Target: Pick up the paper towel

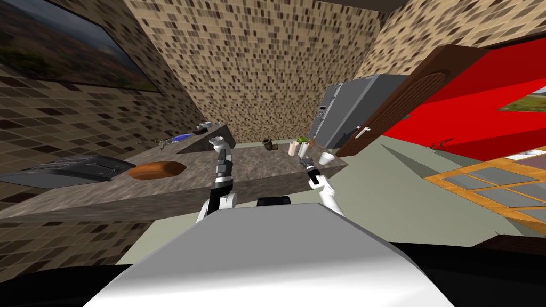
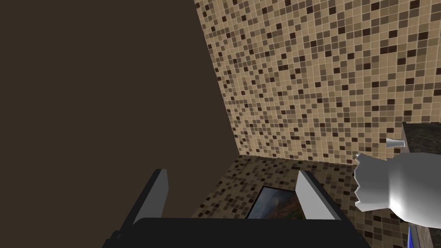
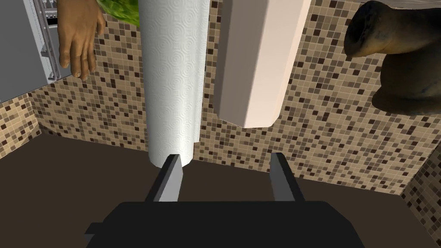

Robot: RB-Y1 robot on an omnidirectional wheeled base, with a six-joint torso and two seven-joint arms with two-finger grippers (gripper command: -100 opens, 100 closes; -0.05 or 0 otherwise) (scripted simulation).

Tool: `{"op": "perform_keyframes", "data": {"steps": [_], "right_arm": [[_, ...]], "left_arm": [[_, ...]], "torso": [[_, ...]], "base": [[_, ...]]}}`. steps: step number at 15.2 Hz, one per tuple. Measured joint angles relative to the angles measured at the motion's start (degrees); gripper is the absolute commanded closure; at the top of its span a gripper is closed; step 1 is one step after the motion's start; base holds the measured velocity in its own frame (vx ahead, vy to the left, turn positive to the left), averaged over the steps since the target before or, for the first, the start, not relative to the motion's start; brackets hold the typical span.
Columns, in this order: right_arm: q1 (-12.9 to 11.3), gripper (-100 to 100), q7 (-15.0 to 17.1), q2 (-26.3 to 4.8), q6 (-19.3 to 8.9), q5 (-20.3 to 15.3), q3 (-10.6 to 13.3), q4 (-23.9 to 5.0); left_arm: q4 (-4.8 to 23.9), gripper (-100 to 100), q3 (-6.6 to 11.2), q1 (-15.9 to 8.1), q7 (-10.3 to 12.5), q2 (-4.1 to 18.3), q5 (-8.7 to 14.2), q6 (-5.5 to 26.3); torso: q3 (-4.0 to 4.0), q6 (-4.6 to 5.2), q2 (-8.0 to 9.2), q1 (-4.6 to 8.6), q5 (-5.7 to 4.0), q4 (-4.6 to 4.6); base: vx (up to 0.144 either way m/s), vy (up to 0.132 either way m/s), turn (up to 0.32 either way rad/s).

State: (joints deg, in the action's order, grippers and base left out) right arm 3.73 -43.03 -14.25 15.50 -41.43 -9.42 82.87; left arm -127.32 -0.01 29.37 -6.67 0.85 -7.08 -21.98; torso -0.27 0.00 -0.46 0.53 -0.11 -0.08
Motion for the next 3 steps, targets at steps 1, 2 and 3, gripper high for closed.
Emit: {"op": "perform_keyframes", "data": {"steps": [1,2,3], "right_arm": [[-0.19,-100,0.31,-0.60,-0.47,0.06,0.12,0.40],[-0.58,-100,0.74,-1.21,-1.20,0.09,0.22,0.77],[-0.69,100,0.89,-1.33,-1.49,0.10,0.24,0.85]], "left_arm": [[0.00,0,-0.01,0.00,0.00,-0.01,0.00,0.00],[0.00,0,-0.01,0.00,0.00,-0.01,0.00,0.00],[0.00,0,-0.01,0.00,0.00,-0.01,0.00,0.00]], "torso": [[0.04,-0.01,0.06,-0.21,0.05,0.02],[0.07,-0.01,0.11,-0.35,0.09,0.03],[0.10,0.01,0.16,-0.41,0.09,0.04]], "base": [[0.016,0.005,0.071],[0.004,-0.002,0.019],[0.000,0.000,0.000]]}}
